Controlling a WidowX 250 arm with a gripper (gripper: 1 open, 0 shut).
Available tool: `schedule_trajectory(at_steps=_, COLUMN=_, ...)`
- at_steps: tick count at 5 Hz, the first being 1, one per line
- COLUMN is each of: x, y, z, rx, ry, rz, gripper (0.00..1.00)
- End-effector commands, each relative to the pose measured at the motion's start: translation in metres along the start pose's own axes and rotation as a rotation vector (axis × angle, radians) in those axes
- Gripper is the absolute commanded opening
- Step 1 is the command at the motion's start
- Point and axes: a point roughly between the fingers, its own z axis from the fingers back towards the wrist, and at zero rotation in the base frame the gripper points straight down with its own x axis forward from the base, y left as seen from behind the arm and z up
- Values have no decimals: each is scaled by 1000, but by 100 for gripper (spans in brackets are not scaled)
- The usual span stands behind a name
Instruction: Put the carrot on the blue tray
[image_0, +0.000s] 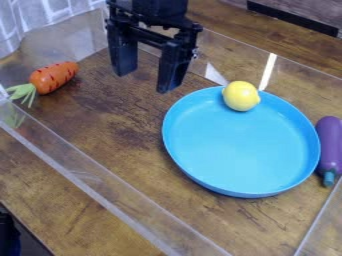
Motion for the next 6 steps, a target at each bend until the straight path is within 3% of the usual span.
schedule_trajectory(at_steps=1, x=-1, y=10, z=5, rx=8, ry=-12, rz=-52, gripper=100)
schedule_trajectory(at_steps=3, x=0, y=-4, z=3, rx=5, ry=11, rz=-42, gripper=100)
schedule_trajectory(at_steps=6, x=11, y=-16, z=-16, rx=7, ry=42, rz=-48, gripper=100)
